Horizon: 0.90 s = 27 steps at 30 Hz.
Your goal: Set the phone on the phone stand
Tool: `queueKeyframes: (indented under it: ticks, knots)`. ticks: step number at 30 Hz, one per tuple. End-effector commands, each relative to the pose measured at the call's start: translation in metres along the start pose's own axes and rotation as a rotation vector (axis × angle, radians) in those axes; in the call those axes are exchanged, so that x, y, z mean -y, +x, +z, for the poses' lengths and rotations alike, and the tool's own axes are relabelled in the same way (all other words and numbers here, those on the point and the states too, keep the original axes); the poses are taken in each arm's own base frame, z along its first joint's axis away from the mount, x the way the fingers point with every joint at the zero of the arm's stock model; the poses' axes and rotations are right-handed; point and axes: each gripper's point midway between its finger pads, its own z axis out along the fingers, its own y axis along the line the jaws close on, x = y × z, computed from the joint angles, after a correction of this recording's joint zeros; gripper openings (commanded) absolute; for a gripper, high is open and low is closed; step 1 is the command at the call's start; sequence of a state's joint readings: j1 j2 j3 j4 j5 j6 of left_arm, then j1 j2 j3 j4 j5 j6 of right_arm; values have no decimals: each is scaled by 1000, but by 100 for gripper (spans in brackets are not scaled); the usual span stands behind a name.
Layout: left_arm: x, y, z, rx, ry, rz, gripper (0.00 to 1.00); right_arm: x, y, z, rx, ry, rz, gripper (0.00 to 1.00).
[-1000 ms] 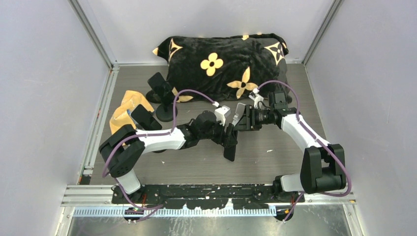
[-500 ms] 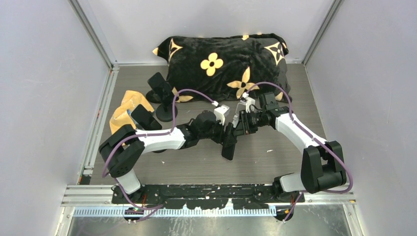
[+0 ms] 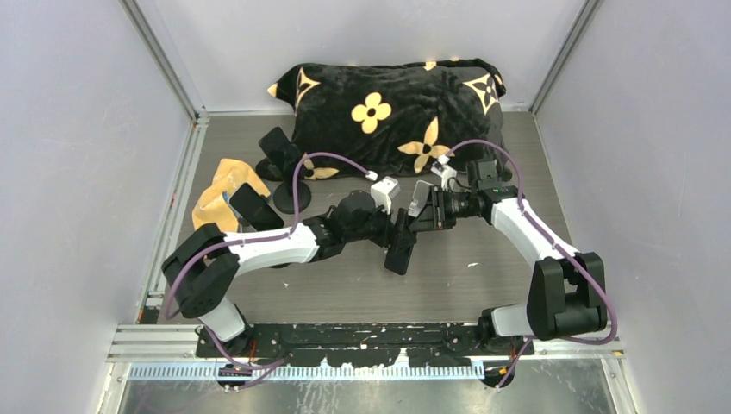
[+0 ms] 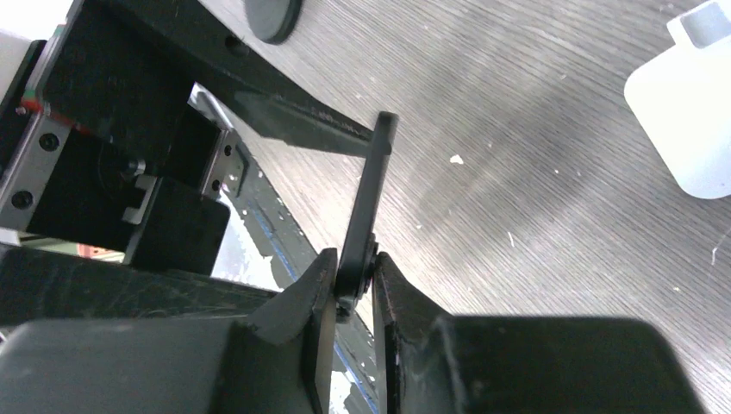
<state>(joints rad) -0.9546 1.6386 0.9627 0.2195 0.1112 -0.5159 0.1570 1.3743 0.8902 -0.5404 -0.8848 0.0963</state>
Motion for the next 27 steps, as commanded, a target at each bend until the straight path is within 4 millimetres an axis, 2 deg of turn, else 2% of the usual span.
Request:
queueKeyframes:
  ticks: [1,3,4,11,14,15,22,27]
  knots:
    - [24,-34,-25,95,67,5,82,-33,-26,-25,136,-164,-107,1]
    - [28,-40,-34,117,80,24,98,-35,-30,-34,166,-181,-122,1]
    - [29,-44,-40,133,80,32,100,-35,-31,-38,181,-187,-124,1]
    - [30,-63,-79,211,48,98,100,-38,-46,-69,265,-219,-184,1]
    - [30,-69,-92,237,37,99,100,-42,-53,-82,262,-193,-255,1]
    - [28,-69,-96,249,27,88,100,-40,-55,-86,256,-163,-335,1]
    - [10,-69,-106,347,-37,16,100,-28,-74,-107,147,-34,-625,1]
    - [10,-63,-104,340,-19,4,100,-14,-90,-106,132,-19,-767,1]
